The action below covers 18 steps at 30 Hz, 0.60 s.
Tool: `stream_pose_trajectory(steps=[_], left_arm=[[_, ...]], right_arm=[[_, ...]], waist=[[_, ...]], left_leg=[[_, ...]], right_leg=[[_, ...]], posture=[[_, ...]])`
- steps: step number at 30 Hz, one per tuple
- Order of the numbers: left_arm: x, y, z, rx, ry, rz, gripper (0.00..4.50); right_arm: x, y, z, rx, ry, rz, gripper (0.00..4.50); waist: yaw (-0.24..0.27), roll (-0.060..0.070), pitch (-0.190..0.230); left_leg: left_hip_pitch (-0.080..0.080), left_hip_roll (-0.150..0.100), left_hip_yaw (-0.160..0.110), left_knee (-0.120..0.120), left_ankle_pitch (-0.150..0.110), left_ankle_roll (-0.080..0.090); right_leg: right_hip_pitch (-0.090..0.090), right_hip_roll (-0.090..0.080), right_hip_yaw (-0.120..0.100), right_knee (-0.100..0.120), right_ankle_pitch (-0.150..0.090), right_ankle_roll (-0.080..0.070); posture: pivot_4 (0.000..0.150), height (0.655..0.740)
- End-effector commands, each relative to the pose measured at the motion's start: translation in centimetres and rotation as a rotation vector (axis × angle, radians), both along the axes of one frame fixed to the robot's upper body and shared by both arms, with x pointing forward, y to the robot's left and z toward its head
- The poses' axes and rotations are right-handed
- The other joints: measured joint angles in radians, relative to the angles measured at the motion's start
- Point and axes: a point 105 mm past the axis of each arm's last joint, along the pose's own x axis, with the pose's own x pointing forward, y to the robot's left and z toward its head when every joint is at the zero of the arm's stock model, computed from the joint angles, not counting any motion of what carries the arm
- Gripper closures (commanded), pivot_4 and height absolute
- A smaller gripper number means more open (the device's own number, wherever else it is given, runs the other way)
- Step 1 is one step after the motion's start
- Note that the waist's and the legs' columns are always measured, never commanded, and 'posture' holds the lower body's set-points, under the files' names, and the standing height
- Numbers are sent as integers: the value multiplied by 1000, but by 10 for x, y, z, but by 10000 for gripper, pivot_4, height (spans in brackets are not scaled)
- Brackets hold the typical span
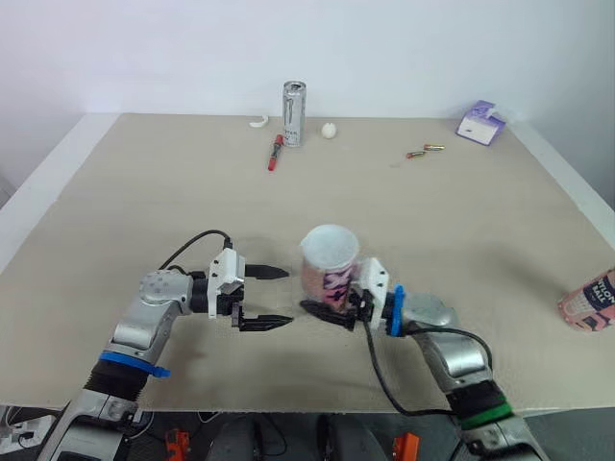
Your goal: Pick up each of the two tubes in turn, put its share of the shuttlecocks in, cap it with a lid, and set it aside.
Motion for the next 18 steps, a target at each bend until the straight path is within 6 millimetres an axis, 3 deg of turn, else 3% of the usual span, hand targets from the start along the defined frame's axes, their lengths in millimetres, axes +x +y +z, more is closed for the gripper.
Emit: stream_pose_trajectory(steps=[1, 4, 8, 11, 18], left_arm=[[-2, -10, 12, -25, -34, -46, 0], [-3, -15, 14, -32, -34, -60, 0], [-3, -18, 16, -38, -35, -65, 0], [-3, -21, 17, -48, -33, -66, 0], [-5, -24, 19, -50, -32, -72, 0]], right_arm=[[24, -124, 26, 123, -64, -710, 11456], [15, -197, 23, 132, -63, -1095, 11456], [4, -231, 17, 152, -46, -1288, 11456], [-1, -245, 10, 166, -27, -1370, 11456], [3, -247, 4, 193, -4, -1380, 11456]], waist=[[2, 0, 0], [-2, 0, 0], [-5, 0, 0], [-10, 1, 0], [-10, 2, 0]], left_leg=[[0, -1, 0, 0, 0, -1], [1, -1, 2, 0, 1, -2], [2, 0, 2, -1, 1, -2], [2, 1, 3, -2, 1, -2], [3, 1, 4, -2, 1, -2]], right_leg=[[0, -1, 0, 0, 0, 1], [0, 0, 2, 0, 1, 1], [0, 1, 4, 0, 1, 1], [-1, 4, 8, 1, 1, 1], [-1, 6, 13, 1, 0, 5]], posture=[[1500, 7400], [1500, 7400], [1500, 7400], [1500, 7400], [1500, 7400]])
